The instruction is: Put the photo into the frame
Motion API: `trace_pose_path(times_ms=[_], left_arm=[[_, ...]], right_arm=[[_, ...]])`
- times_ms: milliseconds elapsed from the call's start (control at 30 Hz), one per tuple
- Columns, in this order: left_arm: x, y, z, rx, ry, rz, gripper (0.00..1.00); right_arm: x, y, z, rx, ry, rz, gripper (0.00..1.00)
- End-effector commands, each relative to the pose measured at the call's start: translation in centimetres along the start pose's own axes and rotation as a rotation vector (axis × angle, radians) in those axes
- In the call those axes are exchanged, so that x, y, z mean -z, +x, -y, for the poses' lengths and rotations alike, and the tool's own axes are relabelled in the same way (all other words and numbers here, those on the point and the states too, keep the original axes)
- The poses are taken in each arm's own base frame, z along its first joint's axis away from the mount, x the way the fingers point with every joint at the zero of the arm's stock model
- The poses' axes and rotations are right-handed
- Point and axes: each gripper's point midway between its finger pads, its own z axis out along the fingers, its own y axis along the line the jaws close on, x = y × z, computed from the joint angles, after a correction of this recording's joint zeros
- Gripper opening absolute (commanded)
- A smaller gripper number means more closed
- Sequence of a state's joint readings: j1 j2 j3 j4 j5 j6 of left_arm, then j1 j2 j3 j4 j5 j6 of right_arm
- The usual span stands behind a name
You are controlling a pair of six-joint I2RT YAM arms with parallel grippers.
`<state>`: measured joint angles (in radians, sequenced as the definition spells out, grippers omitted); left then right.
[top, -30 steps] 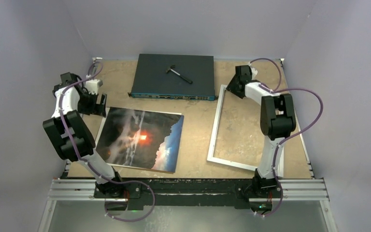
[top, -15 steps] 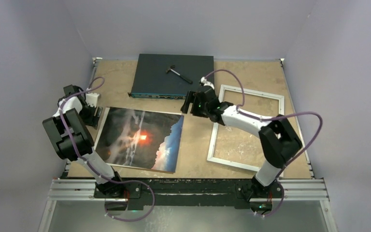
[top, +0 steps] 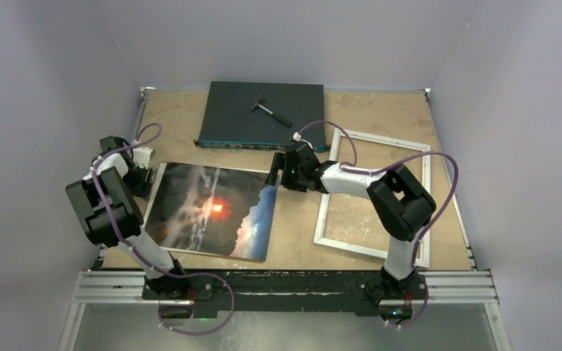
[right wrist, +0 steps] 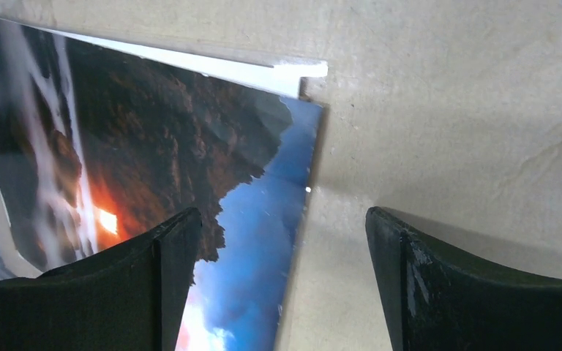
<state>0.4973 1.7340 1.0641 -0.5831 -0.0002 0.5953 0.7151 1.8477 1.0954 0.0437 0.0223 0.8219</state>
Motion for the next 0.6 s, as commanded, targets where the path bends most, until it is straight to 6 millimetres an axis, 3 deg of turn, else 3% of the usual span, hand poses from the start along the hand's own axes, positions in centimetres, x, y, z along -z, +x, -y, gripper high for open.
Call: trace_pose_path(times_ms=[0, 133, 333, 567], left_arm=[[1.0, -1.1, 1.2, 0.018, 0.062, 0.072, 0.62], [1.0, -1.2, 2.2, 0.03, 0.107, 0.08, 0.62], [-0.5, 0.0, 3.4, 0.04, 0.13, 0.048, 0.6], [-1.0, 0.3, 3.9, 0.043, 0.132, 0.041, 0.59]], right_arm=[[-1.4, 2.6, 0.9, -0.043, 0.002, -0.084, 0.86], [-1.7, 3.8, 0.7, -0.076, -0.037, -0.119, 0.86], [-1.8, 5.1, 0.2, -0.12, -0.079, -0.175, 0.87], [-0.1, 4.3, -2.8, -0.165, -0.214, -0.173, 0.87]])
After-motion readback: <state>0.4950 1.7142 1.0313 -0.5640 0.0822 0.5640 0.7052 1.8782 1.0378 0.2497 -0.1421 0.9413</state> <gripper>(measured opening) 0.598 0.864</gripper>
